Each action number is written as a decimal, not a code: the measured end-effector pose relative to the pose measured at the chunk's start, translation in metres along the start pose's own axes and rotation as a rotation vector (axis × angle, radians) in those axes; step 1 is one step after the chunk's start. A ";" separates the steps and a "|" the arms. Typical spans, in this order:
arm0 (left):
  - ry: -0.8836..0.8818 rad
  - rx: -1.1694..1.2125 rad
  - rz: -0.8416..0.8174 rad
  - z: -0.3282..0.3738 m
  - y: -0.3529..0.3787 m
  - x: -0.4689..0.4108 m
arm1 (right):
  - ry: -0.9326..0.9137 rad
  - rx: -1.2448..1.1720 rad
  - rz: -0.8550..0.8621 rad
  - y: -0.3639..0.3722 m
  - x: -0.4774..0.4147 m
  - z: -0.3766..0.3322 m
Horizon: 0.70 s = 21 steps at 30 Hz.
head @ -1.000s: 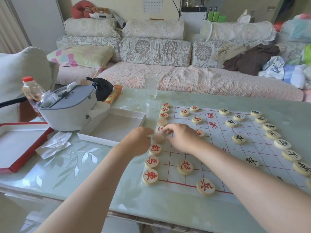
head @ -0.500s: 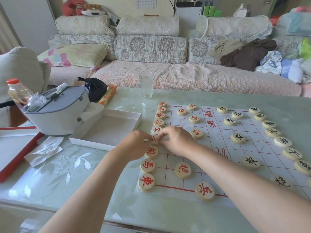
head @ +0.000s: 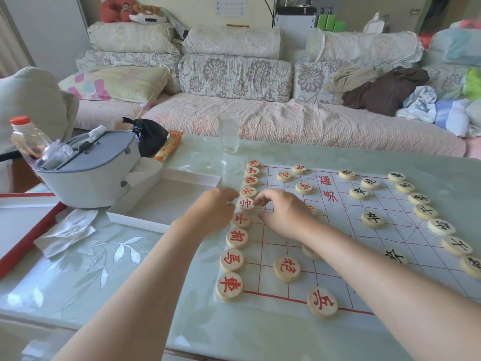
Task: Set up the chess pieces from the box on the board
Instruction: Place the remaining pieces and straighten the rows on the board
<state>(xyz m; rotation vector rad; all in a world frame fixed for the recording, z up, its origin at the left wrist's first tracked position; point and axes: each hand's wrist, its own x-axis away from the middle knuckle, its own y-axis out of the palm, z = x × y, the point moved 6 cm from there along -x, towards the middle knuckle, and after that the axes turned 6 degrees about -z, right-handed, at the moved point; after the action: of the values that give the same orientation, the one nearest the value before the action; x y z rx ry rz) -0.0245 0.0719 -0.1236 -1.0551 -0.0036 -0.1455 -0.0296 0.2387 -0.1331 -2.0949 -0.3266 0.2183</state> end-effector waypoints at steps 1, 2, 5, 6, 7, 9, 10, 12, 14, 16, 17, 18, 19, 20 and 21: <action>0.009 0.009 0.019 0.003 -0.003 -0.004 | 0.000 0.022 0.014 -0.004 -0.002 0.002; 0.016 0.014 0.027 0.005 -0.003 -0.008 | -0.001 0.040 0.022 -0.006 -0.005 0.003; 0.023 -0.024 -0.010 0.006 0.007 -0.017 | -0.004 0.073 0.002 -0.003 -0.016 0.003; 0.024 -0.050 -0.022 0.005 0.010 -0.019 | -0.009 0.082 -0.008 -0.001 -0.019 0.003; 0.025 -0.074 -0.033 0.004 0.013 -0.021 | -0.018 0.091 -0.015 0.002 -0.022 0.002; 0.034 -0.106 -0.056 0.003 0.017 -0.023 | -0.027 0.106 -0.021 0.008 -0.028 0.001; 0.037 -0.114 -0.065 0.004 0.017 -0.025 | -0.024 0.116 -0.025 0.010 -0.031 0.001; 0.026 -0.104 -0.077 0.004 0.018 -0.027 | -0.016 0.128 -0.024 0.013 -0.036 0.001; 0.001 -0.058 -0.088 0.003 0.018 -0.030 | -0.005 0.112 -0.016 0.013 -0.039 0.004; -0.013 -0.010 -0.102 0.002 0.020 -0.033 | 0.004 0.090 -0.014 0.012 -0.040 0.007; -0.017 0.006 -0.102 0.001 0.020 -0.034 | 0.000 0.086 -0.014 0.012 -0.041 0.008; -0.021 0.013 -0.094 0.001 0.019 -0.035 | -0.009 0.088 -0.017 0.012 -0.041 0.009; -0.024 0.008 -0.084 0.000 0.017 -0.035 | -0.020 0.088 -0.019 0.013 -0.041 0.010; -0.025 -0.006 -0.074 0.000 0.015 -0.034 | -0.027 0.081 -0.023 0.014 -0.041 0.010; -0.026 -0.022 -0.071 0.000 0.014 -0.034 | -0.026 0.067 -0.028 0.015 -0.041 0.011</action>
<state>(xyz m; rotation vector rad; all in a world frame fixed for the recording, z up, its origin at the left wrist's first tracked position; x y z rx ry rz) -0.0562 0.0826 -0.1386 -1.0789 -0.0633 -0.1968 -0.0692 0.2274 -0.1505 -2.0215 -0.3593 0.2370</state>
